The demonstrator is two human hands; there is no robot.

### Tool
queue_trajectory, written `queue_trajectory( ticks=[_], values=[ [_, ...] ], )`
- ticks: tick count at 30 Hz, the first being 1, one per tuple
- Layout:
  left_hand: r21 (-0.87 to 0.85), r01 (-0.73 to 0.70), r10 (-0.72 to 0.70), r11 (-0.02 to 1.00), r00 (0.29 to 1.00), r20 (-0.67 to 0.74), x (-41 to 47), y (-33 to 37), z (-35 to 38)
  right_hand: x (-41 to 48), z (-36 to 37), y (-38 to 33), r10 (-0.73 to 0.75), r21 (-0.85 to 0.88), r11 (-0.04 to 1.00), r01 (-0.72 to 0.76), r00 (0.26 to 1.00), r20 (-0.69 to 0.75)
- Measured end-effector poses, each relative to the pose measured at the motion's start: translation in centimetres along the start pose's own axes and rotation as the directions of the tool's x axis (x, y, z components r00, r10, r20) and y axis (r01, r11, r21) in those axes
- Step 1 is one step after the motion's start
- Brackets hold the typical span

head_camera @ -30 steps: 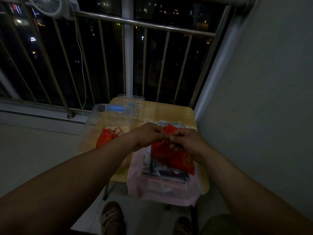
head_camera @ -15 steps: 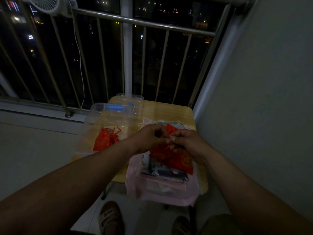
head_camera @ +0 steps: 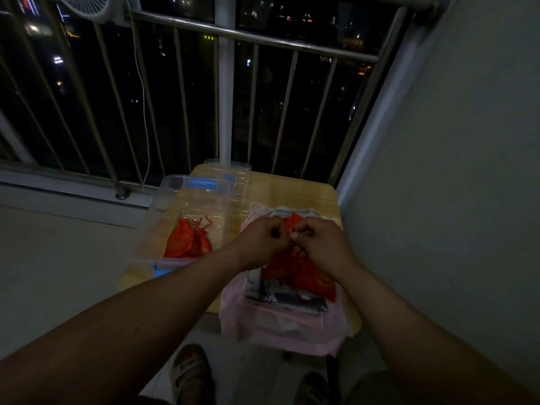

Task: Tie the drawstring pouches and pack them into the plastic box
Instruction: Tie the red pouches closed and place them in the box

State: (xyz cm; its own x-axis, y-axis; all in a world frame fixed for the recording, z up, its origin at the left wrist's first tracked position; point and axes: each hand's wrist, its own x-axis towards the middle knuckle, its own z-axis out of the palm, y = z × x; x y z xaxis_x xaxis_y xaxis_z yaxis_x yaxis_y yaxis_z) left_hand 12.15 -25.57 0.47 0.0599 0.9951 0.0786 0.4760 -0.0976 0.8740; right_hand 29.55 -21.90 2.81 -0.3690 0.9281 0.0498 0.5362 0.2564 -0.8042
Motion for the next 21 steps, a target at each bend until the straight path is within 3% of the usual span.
queue_trajectory(
  ticks=[8,21],
  values=[
    [-0.083,0.047,-0.048,0.995,0.999,-0.015,-0.1,0.1,0.2,-0.1,1.0,0.1,-0.073,-0.084,0.994,0.067,0.995,-0.064],
    [-0.391,0.272,-0.194,0.879,0.954,0.227,-0.6,-0.4,-1.1,-0.2,0.9,0.4,-0.034,0.078,0.996,0.033,0.999,0.01]
  ],
)
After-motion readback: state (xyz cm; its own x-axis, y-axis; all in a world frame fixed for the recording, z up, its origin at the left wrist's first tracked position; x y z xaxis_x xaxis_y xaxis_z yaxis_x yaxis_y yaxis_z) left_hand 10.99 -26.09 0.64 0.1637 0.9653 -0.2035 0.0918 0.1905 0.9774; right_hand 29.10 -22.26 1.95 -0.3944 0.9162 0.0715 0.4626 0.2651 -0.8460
